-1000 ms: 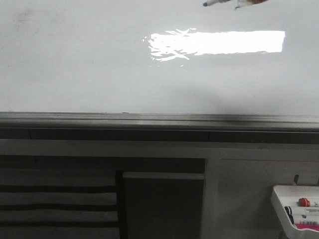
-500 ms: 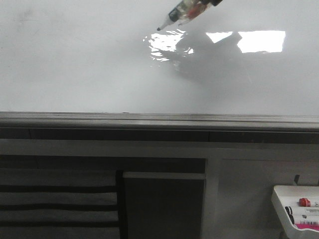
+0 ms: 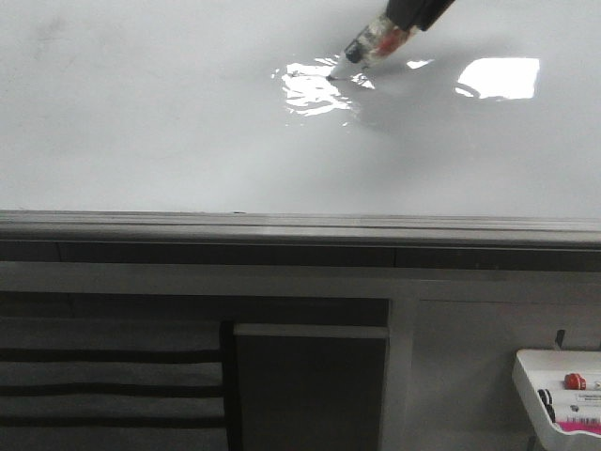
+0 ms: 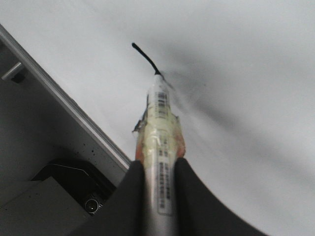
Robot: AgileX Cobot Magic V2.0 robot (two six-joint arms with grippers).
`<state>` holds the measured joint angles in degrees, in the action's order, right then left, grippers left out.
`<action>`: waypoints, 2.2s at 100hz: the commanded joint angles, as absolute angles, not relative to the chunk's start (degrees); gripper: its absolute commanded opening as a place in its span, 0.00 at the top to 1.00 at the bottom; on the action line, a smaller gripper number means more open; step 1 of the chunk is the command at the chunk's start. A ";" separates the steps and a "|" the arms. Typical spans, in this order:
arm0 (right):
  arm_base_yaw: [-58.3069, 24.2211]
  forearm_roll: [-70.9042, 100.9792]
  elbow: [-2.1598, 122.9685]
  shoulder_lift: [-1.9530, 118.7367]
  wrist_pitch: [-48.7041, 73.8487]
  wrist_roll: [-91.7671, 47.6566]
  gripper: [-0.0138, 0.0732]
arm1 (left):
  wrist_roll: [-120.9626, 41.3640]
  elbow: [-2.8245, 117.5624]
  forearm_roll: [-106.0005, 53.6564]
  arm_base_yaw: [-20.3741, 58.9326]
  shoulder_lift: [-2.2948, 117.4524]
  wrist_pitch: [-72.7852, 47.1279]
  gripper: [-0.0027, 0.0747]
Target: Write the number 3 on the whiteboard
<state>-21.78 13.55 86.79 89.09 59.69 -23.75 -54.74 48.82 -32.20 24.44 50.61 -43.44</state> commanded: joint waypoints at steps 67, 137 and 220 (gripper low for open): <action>-25.58 19.08 74.44 85.05 45.35 -25.48 0.91 | -53.99 50.45 -34.46 24.18 50.19 -40.26 0.82; -29.25 18.66 76.66 65.28 60.31 -34.08 0.91 | -53.99 50.45 -34.74 24.18 50.19 -40.26 0.82; -37.52 26.55 74.81 73.40 52.40 -59.90 0.91 | -53.99 50.45 -42.93 24.18 50.73 -38.33 0.82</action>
